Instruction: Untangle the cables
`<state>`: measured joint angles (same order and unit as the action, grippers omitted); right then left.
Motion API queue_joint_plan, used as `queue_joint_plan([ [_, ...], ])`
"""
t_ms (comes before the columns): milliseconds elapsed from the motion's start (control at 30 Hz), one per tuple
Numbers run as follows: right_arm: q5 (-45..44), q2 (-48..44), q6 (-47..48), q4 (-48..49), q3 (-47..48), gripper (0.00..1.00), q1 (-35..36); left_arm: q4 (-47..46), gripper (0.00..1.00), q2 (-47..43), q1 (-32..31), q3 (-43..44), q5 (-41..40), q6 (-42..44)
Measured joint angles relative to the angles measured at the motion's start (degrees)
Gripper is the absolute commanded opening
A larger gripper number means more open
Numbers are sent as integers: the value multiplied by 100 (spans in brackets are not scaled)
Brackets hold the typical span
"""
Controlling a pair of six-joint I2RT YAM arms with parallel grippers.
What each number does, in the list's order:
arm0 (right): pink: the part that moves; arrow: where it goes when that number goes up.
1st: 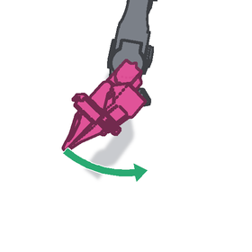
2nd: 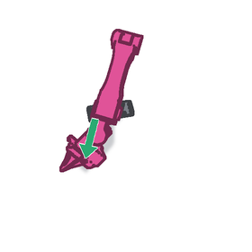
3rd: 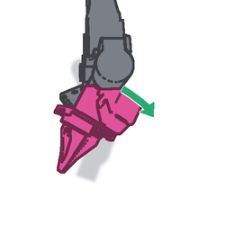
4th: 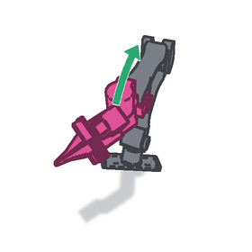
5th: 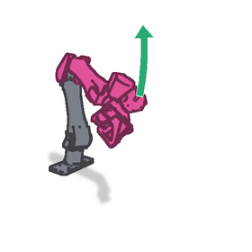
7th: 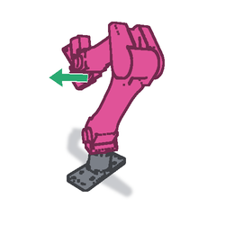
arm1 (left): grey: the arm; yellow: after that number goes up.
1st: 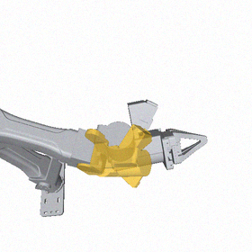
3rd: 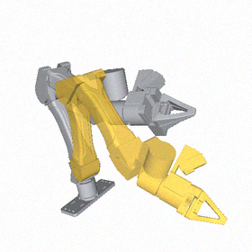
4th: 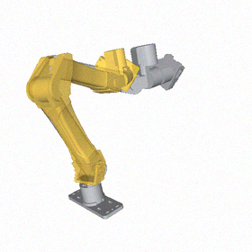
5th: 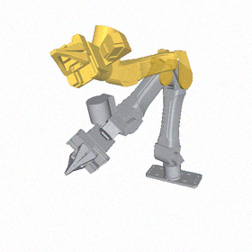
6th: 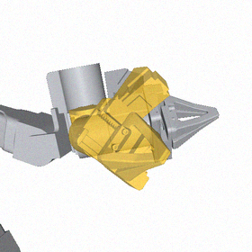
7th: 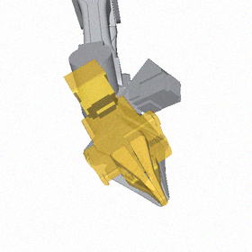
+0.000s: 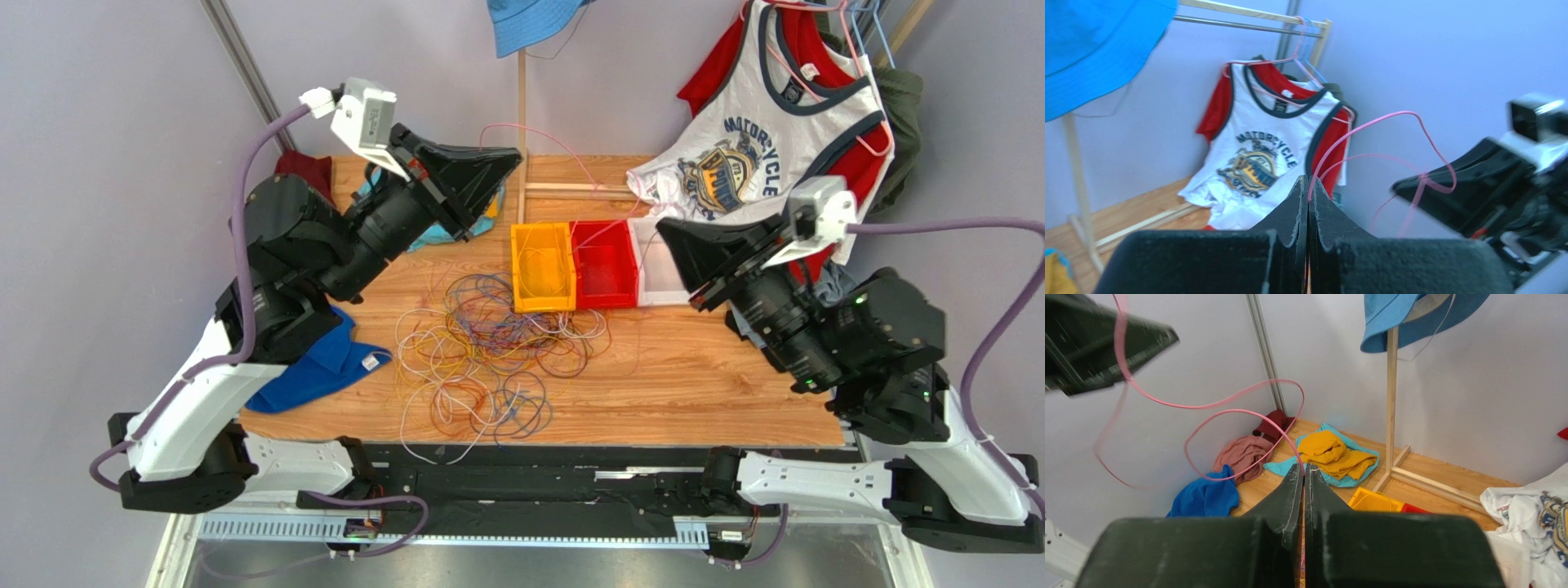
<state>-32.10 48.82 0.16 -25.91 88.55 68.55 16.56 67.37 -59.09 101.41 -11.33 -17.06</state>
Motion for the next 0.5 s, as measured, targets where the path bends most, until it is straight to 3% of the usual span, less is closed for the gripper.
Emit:
queue_joint_plan([
  [33, 22, -98, -92, -31, -238, 0, 0, 157, 0, 205, 0, 354, 179, -79],
  [167, 273, -439, -472, -35, -1073, 0, 0, 411, 0, 496, 0, 365, 588, -361],
  [500, 669, -990, -1126, 439, -2894, 0, 0, 649, 0, 734, -2, -1561, 1228, -1088],
])
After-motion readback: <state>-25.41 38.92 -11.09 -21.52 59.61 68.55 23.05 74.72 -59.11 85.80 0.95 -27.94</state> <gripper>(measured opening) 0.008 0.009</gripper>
